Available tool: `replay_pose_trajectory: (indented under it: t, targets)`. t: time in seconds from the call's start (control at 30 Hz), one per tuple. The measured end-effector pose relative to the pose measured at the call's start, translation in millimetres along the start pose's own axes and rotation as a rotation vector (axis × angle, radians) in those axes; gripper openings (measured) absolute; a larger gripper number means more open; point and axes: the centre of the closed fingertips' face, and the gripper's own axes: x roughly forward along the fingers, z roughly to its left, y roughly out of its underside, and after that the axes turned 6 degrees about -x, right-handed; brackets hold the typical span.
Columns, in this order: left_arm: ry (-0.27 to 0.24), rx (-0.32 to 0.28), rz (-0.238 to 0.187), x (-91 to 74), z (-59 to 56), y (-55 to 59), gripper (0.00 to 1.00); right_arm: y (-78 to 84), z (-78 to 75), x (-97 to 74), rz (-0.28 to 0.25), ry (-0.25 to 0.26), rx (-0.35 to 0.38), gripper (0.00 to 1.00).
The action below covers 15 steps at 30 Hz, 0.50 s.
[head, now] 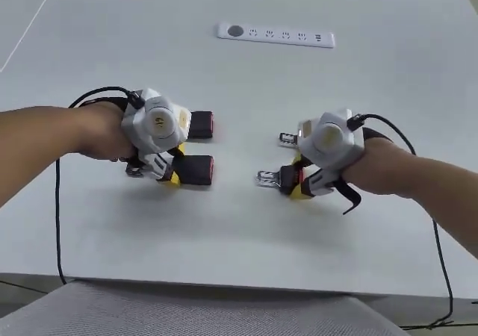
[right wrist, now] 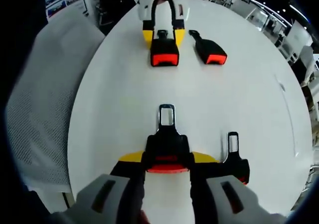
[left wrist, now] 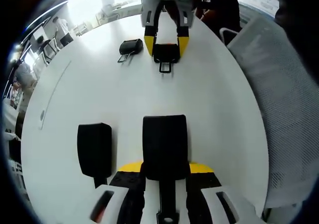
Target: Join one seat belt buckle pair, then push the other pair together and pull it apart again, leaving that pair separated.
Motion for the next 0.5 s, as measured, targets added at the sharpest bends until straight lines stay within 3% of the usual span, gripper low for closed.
replay_pose_trajectory:
  t: [0.5]
  targets:
    - [-0.008,-0.003,0.003,3.0,1.0,1.6,0.32,-45.9,-3.6,23.5,-0.063,0.01,-0.004,0.35]
